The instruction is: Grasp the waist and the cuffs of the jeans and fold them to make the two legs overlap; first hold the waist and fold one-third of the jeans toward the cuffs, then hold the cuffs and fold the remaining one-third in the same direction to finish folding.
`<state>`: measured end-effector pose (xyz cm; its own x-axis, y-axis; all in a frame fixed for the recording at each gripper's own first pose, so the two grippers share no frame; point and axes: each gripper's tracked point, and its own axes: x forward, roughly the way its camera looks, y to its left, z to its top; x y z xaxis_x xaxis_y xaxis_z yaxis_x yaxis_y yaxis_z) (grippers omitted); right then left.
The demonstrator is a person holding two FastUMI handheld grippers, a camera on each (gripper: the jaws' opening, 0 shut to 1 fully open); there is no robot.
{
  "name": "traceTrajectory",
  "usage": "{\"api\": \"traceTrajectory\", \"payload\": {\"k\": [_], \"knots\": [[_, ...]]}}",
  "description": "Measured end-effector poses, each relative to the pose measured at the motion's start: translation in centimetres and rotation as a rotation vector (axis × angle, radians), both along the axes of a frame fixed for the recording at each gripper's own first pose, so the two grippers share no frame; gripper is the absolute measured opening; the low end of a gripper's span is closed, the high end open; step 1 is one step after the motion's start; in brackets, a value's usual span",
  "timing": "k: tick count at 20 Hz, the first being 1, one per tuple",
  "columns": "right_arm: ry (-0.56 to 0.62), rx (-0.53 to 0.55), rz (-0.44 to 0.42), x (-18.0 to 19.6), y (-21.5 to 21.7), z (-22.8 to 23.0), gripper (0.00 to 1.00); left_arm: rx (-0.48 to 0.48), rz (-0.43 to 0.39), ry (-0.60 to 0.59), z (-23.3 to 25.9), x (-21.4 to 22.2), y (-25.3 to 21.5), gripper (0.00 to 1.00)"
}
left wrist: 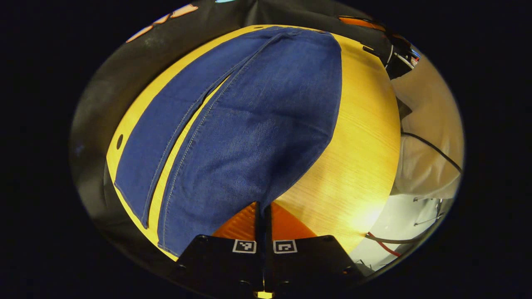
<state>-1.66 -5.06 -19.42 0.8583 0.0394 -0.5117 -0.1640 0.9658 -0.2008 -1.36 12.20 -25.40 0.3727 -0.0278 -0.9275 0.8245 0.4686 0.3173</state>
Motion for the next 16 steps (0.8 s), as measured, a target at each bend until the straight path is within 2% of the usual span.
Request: {"api": "traceTrajectory", "payload": {"k": [3,7,11,13,16], "knots": [[0.111,-0.063,0.113,-0.3,-1.5,-2.6,1.00,0.004,0.076,0.022,-0.1,0.2,0.0,0.00],[0.296,-0.213,0.254,-0.5,-5.8,-6.7,0.99,0.015,0.100,0.041,-0.2,0.2,-0.1,0.00],[0.473,-0.312,0.369,-0.3,-9.0,-10.8,0.99,0.011,0.163,0.046,-0.2,0.2,-0.1,0.00],[0.529,-0.354,0.414,0.4,-10.1,-12.4,0.99,0.021,0.174,0.046,-0.2,0.2,-0.1,0.00],[0.607,-0.351,0.446,0.9,-10.5,-14.0,0.99,0.036,0.185,0.048,-0.3,0.2,-0.1,0.00]]}}
